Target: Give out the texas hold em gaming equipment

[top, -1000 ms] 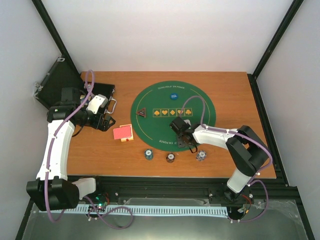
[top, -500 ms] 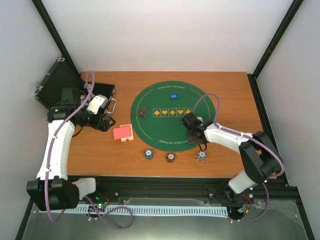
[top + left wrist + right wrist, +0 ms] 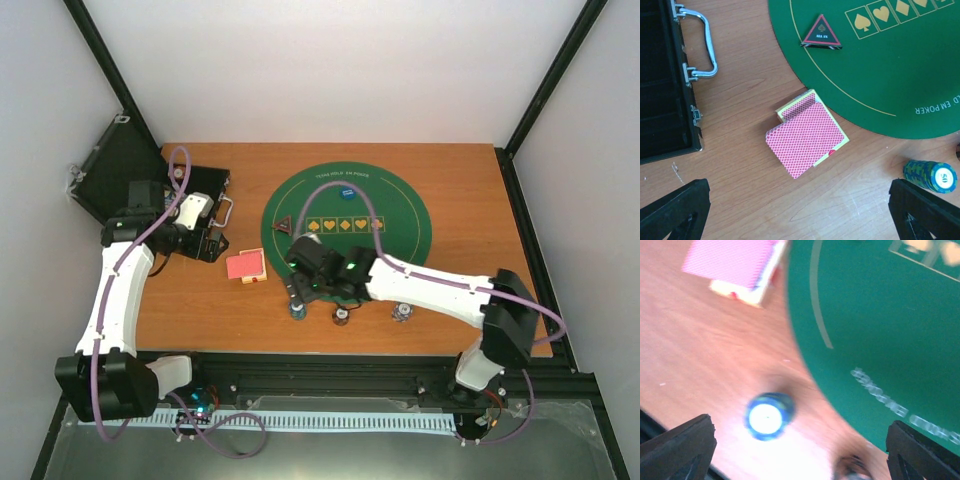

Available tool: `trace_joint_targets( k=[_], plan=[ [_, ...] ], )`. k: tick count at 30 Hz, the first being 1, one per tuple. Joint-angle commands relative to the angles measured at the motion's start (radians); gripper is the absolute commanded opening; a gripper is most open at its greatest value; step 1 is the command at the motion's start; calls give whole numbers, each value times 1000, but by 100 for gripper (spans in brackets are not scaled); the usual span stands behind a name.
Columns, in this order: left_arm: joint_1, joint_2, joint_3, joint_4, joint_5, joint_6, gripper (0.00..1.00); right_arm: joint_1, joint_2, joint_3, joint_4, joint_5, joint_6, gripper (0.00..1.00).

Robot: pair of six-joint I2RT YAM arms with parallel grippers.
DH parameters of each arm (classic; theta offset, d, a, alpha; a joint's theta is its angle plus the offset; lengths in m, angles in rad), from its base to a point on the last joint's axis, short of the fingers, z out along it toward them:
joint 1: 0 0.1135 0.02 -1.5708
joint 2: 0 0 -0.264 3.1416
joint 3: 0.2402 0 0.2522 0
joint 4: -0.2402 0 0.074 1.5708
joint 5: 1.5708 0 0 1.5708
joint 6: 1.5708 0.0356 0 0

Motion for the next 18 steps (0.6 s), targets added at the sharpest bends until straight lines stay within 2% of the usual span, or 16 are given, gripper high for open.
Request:
trace_joint_targets(
  k=[1, 9, 18],
  plan=[
    [5, -17, -13, 40, -30, -50, 100, 82, 138, 116, -53, -54, -15, 94],
    [5, -41, -22, 33, -31, -31, 100, 92, 278, 185, -79, -85, -38, 92],
    [4, -39, -13, 34, -19, -30, 100, 84, 334, 171, -69, -78, -41, 72]
  ],
)
